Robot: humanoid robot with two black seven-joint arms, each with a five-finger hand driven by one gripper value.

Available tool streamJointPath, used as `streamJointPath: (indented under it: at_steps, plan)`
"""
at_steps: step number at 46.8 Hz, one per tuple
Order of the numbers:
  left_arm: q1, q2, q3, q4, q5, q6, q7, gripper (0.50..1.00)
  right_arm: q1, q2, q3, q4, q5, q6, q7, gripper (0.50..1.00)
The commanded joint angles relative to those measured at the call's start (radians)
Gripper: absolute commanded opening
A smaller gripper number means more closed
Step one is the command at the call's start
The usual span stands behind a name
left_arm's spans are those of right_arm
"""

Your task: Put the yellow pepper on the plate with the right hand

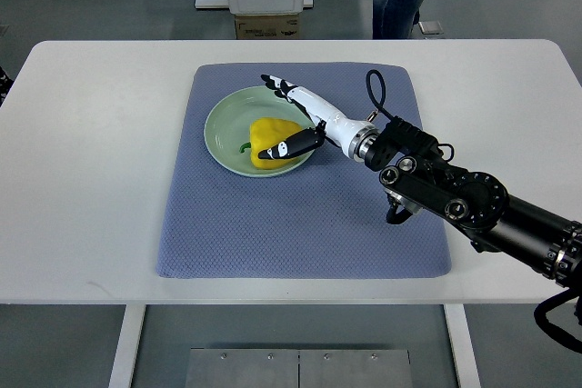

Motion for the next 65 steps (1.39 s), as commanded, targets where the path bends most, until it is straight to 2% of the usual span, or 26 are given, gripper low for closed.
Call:
streamJointPath:
  at_steps: [1,21,49,65]
  plan:
    - [0.0,0.0,0.0,0.0,0.0,0.0,0.0,1.0,0.001,0.0,0.014,0.0,0.0,0.0,0.0,0.998]
    - [0.0,0.0,0.0,0.0,0.0,0.002,0.0,1.0,-0.011,0.0,0.175,0.0,0.025,-0.003,0.005,0.998]
    - [0.0,0.0,0.0,0.0,0.0,0.002,0.0,1.0,-0.186,-0.048,0.536,-0.01,0.114,-0.003,-0.003,0.998]
    - [0.0,0.0,0.0,0.0,0.0,0.0,0.0,1.0,-0.26,-0.034,0.771,-0.008,0.118,-0.005,-0.073,0.998]
